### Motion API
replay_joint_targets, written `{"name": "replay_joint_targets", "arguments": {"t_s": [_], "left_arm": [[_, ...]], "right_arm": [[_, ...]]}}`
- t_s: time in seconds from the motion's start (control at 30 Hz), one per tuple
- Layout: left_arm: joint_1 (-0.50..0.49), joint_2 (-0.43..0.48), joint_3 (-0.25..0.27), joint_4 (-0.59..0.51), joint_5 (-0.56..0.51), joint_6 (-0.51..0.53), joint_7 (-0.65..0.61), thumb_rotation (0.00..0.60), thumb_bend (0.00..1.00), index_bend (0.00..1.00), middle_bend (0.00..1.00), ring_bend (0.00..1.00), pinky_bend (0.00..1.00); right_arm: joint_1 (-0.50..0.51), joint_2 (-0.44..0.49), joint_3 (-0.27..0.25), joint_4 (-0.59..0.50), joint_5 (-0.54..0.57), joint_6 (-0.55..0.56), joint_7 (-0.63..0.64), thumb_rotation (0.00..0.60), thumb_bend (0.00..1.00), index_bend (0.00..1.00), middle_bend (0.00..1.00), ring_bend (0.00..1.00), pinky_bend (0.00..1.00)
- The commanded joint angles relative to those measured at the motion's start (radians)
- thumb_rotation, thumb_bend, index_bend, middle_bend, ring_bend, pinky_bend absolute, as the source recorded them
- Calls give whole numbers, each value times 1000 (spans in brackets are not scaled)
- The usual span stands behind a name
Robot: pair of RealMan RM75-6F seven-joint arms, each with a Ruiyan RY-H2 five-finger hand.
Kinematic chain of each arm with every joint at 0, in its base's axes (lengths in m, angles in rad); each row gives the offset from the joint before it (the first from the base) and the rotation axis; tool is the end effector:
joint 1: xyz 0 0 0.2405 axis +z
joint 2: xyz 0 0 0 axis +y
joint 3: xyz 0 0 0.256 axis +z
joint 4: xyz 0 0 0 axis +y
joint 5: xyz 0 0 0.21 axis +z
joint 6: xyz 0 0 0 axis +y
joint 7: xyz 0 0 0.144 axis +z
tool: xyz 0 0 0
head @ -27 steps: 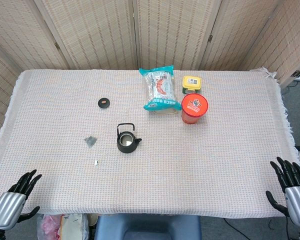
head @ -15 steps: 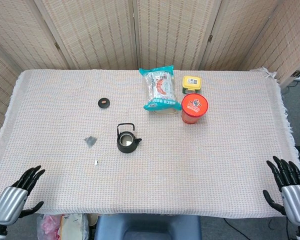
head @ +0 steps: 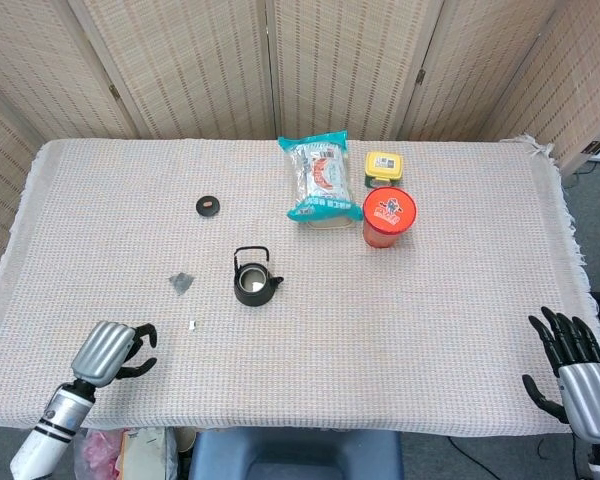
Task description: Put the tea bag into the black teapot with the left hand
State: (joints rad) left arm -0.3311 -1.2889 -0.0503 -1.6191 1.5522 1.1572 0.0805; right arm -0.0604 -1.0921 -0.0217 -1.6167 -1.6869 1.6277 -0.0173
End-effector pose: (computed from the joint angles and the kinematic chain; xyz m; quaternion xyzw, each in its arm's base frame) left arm -0.2444 0.2375 0.0584 -0.7161 -0.3979 -0.3846 0.4253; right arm -0.3060 -0.1202 0.1655 0.6136 -0.3626 0.3917 0.5819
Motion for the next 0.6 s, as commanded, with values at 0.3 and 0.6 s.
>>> {"name": "replay_joint_targets", "arguments": {"t_s": [0.3,0.6], "left_arm": [[-185,-152,-121,71,-271,-228,77,600,273,513,1000,1000,1000],[-223,-173,-114,116,-384,-278,119,600,273,419,1000,1000,1000]], "right_arm": [[2,8,5,-1,18,-3,19,600,269,0,0,0,0],[-1,13,6,1,20,5,30,600,269,0,0,0,0]]}}
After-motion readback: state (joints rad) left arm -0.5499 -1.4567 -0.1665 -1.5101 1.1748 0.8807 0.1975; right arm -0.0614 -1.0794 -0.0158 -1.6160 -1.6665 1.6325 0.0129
